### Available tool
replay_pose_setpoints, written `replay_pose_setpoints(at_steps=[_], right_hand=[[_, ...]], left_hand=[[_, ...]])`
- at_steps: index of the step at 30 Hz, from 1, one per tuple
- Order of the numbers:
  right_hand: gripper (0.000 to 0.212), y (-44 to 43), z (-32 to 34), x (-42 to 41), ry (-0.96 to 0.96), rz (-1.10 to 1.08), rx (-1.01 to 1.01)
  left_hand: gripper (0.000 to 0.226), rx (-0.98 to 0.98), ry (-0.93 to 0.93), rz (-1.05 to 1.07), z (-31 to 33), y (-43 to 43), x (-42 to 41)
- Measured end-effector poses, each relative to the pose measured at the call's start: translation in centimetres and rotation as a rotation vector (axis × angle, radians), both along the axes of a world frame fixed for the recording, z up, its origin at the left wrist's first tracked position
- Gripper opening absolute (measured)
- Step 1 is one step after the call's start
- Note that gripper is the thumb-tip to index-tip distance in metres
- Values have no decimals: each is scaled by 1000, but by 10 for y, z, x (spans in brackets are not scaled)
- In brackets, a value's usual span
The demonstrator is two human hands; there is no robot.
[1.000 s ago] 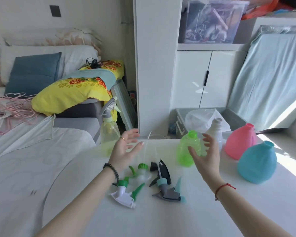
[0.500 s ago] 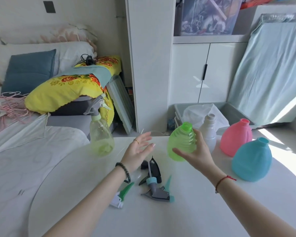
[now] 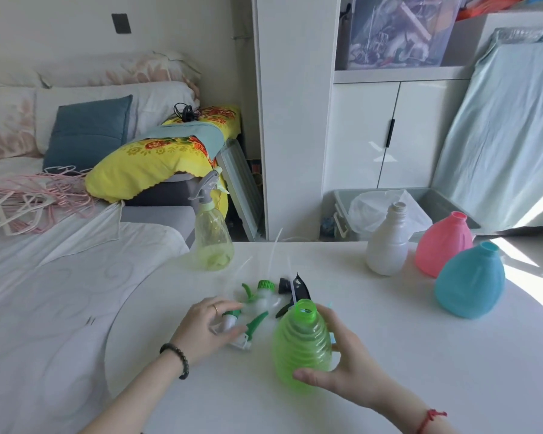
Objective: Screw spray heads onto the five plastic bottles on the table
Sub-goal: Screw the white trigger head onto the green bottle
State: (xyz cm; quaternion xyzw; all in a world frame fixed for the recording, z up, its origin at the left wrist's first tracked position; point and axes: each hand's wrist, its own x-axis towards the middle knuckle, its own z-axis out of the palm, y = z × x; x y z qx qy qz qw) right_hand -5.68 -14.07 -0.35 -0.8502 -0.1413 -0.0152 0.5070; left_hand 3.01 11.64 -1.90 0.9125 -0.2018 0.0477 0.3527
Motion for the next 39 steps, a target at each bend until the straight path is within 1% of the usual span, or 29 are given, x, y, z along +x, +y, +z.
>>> replay_pose_setpoints(at_steps=[2,3,5,8,13,15,18,19,20,21,23,24,25,26,27,28,30,31,32,33,36,37,39], right_hand=[[82,0,-2,0,-10,-33,-12],[84,0,-2,0,-20,-37,-31],[87,-2,-3,2,-24,-44,-61],[90,-7,-4,5,-22,-77,-84],[81,-12,-4,8,-18,-113,-75],[81,-12,-5,7,-15,-116,-72],[81,-11,-6,7,-12,-118,-62],[81,-11,-6,7,-13,-119,-60],[80,-11,-6,7,-13,-119,-61],[80,-11,-6,6,-11,-120,-62],[80,-11,-6,6,-6,-122,-63],[80,-11,-6,6,-4,-123,-63],[80,-11,-5,5,-1,-124,-64],[80,-10,-5,5,1,-124,-62],[80,-10,-5,5,1,-123,-59],[80,-10,-5,5,2,-121,-56],[81,-11,-5,5,3,-121,-55],[81,-11,-5,4,3,-122,-55],[81,-11,-5,4,4,-124,-57],[81,-11,-5,4,5,-125,-59],[81,-11,-5,5,9,-120,-61],[81,-11,-5,5,11,-118,-62],[81,-10,-4,5,18,-121,-62]], left_hand=[[57,180,-51,-104,-4,1,-5],[64,246,-61,-143,-6,1,-6],[65,313,-59,-178,-11,1,-6],[49,265,-63,-157,-16,1,-2],[29,327,-50,-141,-19,2,1],[25,253,-70,-115,-14,3,1],[16,31,-86,-26,-3,2,0],[18,-25,-64,5,0,2,0],[24,-33,-38,15,2,3,0],[29,23,-28,5,3,3,1],[41,198,-17,-32,-1,5,0],[45,229,-27,-41,-2,4,-2],[42,193,-55,-39,-4,4,-3],[30,94,-81,-24,-1,1,-5],[19,-47,-90,-1,5,-2,-6],[15,-225,-74,28,16,-6,-8],[19,-619,-9,74,46,-18,-10],[17,-743,-10,105,64,-23,-10],[17,-808,-25,132,84,-28,-11],[22,-862,-15,140,103,-32,-11],[34,-1040,110,95,158,-40,-14],[40,-1062,138,76,174,-40,-15],[46,-1019,174,28,198,-41,-17]])
